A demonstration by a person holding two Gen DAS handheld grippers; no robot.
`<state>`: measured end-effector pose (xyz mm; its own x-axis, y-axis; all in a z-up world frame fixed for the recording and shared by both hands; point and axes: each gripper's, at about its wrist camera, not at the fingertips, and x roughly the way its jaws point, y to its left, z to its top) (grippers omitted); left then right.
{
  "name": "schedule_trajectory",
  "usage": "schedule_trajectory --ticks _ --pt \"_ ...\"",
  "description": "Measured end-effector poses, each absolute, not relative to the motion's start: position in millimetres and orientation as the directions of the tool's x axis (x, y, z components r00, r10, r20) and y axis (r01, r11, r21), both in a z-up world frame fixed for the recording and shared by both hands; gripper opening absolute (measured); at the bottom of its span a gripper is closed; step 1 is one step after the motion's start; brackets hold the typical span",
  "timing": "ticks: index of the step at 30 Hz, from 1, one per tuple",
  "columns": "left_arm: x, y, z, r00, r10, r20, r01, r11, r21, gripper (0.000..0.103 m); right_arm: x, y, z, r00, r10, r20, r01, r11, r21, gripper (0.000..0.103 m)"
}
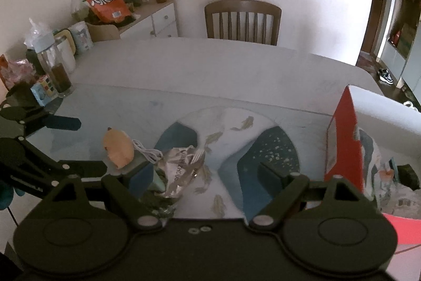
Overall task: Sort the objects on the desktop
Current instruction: 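Grasp the silver foil bag with right tool while left grasps yellow toy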
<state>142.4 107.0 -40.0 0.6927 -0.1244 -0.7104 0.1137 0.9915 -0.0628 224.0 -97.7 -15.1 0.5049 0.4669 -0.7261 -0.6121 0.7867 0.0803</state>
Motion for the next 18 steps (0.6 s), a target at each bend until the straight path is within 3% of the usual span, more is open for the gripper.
schedule_trajectory --ticks 18 --pt "174.2 136.4 -85.2 0.675 -0.152 -0.722 0.143 0.987 -0.075 0.103 245.6 -50.1 -66.4 0.467 0.397 -0.790 -0.588 0.807 0.059 0.085"
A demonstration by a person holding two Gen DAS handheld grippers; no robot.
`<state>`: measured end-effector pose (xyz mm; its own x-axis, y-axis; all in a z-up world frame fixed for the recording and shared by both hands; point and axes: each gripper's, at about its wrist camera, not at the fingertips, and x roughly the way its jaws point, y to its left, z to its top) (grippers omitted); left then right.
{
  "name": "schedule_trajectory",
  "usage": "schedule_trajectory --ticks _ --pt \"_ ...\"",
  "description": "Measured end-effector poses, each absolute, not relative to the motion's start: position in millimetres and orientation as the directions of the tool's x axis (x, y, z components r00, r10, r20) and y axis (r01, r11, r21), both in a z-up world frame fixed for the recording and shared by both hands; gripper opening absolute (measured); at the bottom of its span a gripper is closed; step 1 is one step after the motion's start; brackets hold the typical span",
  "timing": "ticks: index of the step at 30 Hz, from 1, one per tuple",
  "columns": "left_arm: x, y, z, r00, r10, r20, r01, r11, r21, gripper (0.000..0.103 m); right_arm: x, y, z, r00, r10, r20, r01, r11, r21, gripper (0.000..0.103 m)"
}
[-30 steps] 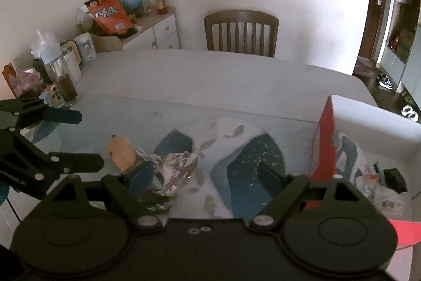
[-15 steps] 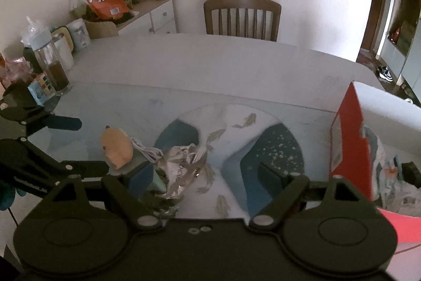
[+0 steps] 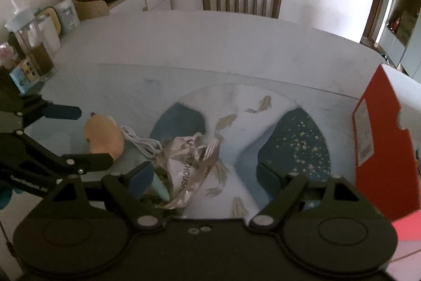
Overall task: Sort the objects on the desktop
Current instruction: 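Grasp the silver foil bag with right tool while left grasps yellow toy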
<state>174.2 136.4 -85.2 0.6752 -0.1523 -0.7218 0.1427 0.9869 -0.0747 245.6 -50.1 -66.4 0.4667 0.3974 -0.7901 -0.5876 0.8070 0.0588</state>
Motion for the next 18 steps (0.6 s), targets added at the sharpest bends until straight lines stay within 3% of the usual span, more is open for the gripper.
schedule_trajectory --ticks 18 --pt "188.9 143.3 -108.5 0.663 -0.167 -0.729 0.140 0.985 -0.099 0.103 270.8 -24.6 -101.1 0.404 0.397 -0.824 -0.547 0.827 0.130 0.082"
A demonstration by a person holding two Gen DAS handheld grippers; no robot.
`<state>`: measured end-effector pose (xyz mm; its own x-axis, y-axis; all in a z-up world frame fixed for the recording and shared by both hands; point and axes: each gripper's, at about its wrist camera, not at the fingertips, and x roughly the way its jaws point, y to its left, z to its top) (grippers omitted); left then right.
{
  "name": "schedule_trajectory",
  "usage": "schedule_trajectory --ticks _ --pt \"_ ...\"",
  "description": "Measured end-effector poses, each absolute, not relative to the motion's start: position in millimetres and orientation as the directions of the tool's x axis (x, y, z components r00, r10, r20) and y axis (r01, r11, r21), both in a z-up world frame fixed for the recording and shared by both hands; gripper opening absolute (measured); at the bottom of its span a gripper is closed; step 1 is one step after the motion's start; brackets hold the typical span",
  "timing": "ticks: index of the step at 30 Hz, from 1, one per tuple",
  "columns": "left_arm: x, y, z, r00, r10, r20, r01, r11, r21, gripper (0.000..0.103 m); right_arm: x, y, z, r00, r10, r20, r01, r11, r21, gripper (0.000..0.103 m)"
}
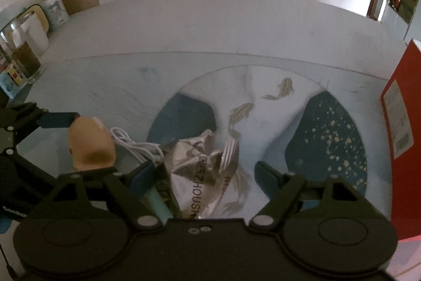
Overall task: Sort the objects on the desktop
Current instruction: 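Grasp the silver foil bag with right tool while left grasps yellow toy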
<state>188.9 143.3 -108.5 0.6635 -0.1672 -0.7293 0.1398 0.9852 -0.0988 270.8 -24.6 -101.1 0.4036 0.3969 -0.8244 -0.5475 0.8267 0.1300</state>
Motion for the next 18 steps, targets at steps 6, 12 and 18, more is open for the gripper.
schedule_trajectory --ticks 6,12,18 --pt "187.4 143.3 -110.2 0.671 -0.157 -0.725 0.127 0.987 -0.097 0.099 270.7 -23.1 -102.5 0.388 0.414 -0.824 -0.545 0.824 0.157 0.067" --pt "186.3 141.6 -106.7 0.680 -0.128 -0.722 0.113 0.991 -0.070 0.080 269.8 -21.0 -102.0 0.388 0.412 -0.825 -0.538 0.827 0.160 0.063" --pt "185.1 142.8 -104.1 0.680 -0.099 -0.727 0.076 0.995 -0.064 0.075 268.3 -22.5 -98.9 0.401 0.391 -0.828 -0.524 0.839 0.142 0.059"
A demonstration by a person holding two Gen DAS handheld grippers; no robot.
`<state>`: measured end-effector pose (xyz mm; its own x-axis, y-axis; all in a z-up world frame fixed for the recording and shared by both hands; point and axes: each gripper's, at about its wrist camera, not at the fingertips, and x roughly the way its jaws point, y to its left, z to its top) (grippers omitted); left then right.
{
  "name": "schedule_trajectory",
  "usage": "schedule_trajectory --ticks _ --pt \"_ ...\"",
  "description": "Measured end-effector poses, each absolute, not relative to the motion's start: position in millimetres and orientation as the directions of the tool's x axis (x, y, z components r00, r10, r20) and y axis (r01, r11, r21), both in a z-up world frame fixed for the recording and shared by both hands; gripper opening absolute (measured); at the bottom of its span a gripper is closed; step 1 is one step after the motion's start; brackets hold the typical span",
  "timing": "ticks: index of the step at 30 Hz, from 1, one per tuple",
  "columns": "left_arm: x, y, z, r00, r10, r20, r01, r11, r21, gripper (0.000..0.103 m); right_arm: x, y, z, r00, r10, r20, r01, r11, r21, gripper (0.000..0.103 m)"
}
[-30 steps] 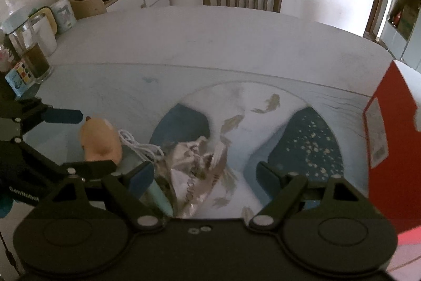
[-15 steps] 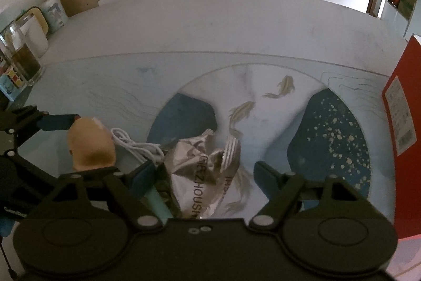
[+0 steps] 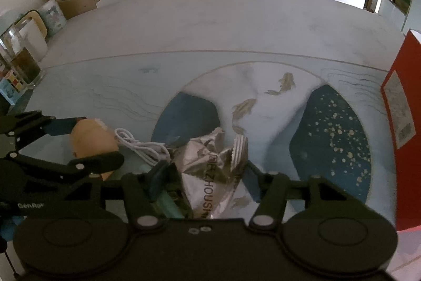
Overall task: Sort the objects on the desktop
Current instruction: 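Grasp the silver foil bag with right tool while left grasps yellow toy, then carry the foil bag and yellow toy over the red shoebox and lower them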
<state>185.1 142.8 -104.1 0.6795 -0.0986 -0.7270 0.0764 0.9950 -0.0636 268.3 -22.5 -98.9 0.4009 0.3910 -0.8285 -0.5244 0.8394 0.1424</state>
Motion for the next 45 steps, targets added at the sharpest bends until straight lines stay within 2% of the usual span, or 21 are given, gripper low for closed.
schedule_trajectory --ticks 4,6,13,26,45 --pt "181.9 142.2 -96.9 0.681 -0.080 -0.727 0.061 0.997 -0.052 0.074 266.0 -25.5 -92.1 0.418 0.378 -0.826 -0.524 0.843 0.121 0.057" --pt "179.1 142.3 -92.1 0.684 -0.085 -0.725 0.062 0.996 -0.059 0.074 265.2 -29.1 -86.8 0.426 0.381 -0.821 -0.525 0.843 0.119 0.051" --pt "170.5 135.0 -75.9 0.695 -0.078 -0.715 0.063 0.997 -0.047 0.074 262.0 -40.7 -73.3 0.448 0.384 -0.807 -0.536 0.838 0.101 0.047" --pt "158.2 105.8 -37.3 0.714 -0.083 -0.695 0.085 0.996 -0.031 0.074 253.1 -84.6 -32.3 0.514 0.421 -0.747 -0.497 0.856 0.140 0.047" --pt "141.5 15.1 11.7 0.720 -0.205 -0.663 0.228 0.972 -0.052 0.074 208.0 -164.7 1.7 0.550 0.438 -0.712 -0.431 0.878 0.207 0.047"
